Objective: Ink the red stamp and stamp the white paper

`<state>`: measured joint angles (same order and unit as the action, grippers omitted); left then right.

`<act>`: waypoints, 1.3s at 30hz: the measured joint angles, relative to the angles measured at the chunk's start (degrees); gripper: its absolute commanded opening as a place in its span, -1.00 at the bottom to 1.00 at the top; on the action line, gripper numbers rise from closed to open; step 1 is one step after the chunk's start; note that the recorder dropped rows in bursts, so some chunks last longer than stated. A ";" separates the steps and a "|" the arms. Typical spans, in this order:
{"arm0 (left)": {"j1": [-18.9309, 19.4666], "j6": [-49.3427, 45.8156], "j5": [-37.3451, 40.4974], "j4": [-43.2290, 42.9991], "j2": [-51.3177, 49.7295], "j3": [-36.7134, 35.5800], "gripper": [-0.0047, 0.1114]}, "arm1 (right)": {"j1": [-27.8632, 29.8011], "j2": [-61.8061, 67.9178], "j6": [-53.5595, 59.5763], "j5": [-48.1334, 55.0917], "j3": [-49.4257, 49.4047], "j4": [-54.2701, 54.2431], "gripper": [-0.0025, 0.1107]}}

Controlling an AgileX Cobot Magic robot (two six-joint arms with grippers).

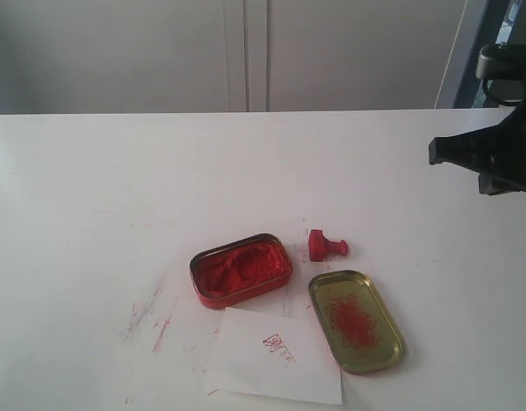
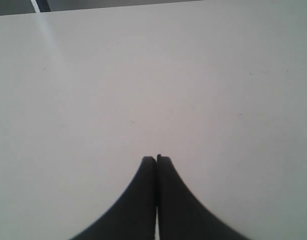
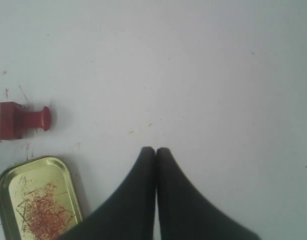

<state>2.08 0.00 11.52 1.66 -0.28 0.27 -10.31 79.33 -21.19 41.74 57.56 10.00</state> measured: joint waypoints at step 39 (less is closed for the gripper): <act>0.00 0.00 0.00 0.00 0.00 0.00 -0.92 | 5.16 -5.36 -7.03 5.71 0.00 4.20 -0.96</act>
<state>2.08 0.00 11.52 1.66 -0.28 0.27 -5.15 73.98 -28.22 47.45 57.56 14.21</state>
